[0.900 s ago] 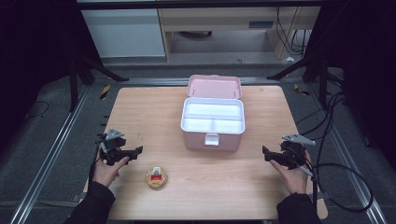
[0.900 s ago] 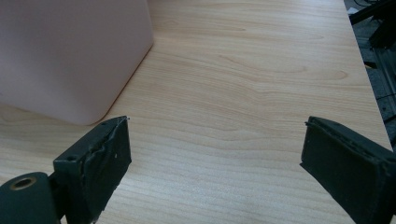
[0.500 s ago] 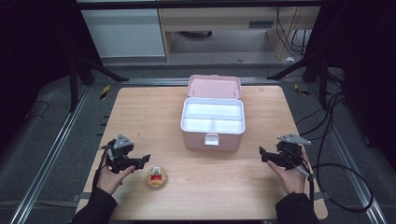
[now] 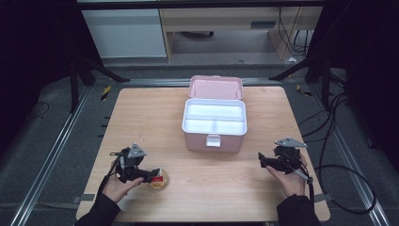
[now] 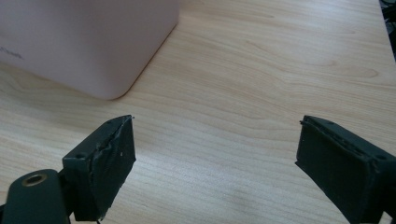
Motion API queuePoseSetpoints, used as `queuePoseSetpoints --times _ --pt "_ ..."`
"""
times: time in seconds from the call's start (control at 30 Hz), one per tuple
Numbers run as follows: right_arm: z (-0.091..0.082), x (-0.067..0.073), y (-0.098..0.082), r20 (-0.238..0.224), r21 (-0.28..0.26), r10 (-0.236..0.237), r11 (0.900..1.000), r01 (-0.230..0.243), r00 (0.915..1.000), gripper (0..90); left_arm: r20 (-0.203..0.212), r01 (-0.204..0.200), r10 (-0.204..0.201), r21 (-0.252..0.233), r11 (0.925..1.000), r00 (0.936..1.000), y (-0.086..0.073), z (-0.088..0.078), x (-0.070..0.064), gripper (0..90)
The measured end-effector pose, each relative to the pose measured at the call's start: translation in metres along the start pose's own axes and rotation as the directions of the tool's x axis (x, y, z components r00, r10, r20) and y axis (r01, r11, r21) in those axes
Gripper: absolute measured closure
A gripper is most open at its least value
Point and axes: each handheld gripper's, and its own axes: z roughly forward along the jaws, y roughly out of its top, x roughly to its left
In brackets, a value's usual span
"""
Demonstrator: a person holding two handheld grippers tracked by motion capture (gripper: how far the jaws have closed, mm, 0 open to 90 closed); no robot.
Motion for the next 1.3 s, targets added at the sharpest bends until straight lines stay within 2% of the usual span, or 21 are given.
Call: queuePoseSetpoints --times 0.17,0.2,0.27,0.4,0.6,0.7,0.73,0.77,0.87,1.07,1.2,1.3 --pt "0.003 0.002 -0.002 0.004 0.021 -0.024 0.999 0.024 0.9997 11.7 0.016 -0.029 0.029 0.035 0.999 0.9995 -0.001 0.002 -0.006 15.2" --pt "0.003 0.002 -0.002 0.003 0.024 -0.028 0.999 0.028 0.9996 11.6 0.037 -0.041 0.039 0.057 0.9975 0.9986 0.0 0.002 -0.009 14.6" --pt "0.004 0.002 -0.002 0.004 0.028 -0.027 0.999 0.027 0.9996 11.6 0.049 -0.048 0.045 0.069 0.9965 0.9978 0.001 0.003 -0.01 12.2" --pt "0.005 0.001 -0.003 0.005 0.035 -0.026 0.999 0.025 0.9997 11.4 0.068 -0.084 0.077 0.119 0.9893 0.9947 0.002 0.008 -0.017 11.0" --pt "0.007 0.001 -0.003 -0.001 0.053 -0.038 0.998 0.038 0.9993 11.2 0.078 -0.127 0.115 0.164 0.9783 0.9903 0.003 0.013 -0.025 10.5" --pt "0.008 0.002 -0.004 -0.001 0.063 -0.04 0.997 0.04 0.9992 11.0 0.083 -0.132 0.118 0.185 0.9739 0.9895 0.003 0.016 -0.026 11.4" --pt "0.009 0.002 -0.004 -0.002 0.069 -0.043 0.997 0.043 0.9991 10.9 0.086 -0.131 0.116 0.206 0.9698 0.9895 0.003 0.02 -0.027 11.7" --pt "0.009 0.002 -0.004 -0.002 0.069 -0.043 0.997 0.043 0.9991 10.9 0.086 -0.131 0.116 0.206 0.9698 0.9895 0.003 0.02 -0.027 12.0" --pt "0.01 0.002 -0.004 -0.003 0.073 -0.045 0.996 0.045 0.999 10.9 0.097 -0.137 0.117 0.239 0.9614 0.9884 0.003 0.025 -0.028 12.8" --pt "0.011 0.002 -0.003 -0.008 0.083 -0.048 0.995 0.048 0.9988 10.8 0.103 -0.111 0.086 0.269 0.9567 0.9909 0.006 0.031 -0.027 14.6" --pt "0.012 0.003 -0.003 -0.009 0.09 -0.056 0.994 0.057 0.9984 10.8 0.114 -0.121 0.091 0.3 0.9461 0.9893 0.007 0.037 -0.027 17.7" --pt "0.012 0.003 -0.003 -0.006 0.094 -0.059 0.994 0.059 0.9982 10.8 0.107 -0.118 0.09 0.302 0.9458 0.9902 0.008 0.037 -0.027 19.7"
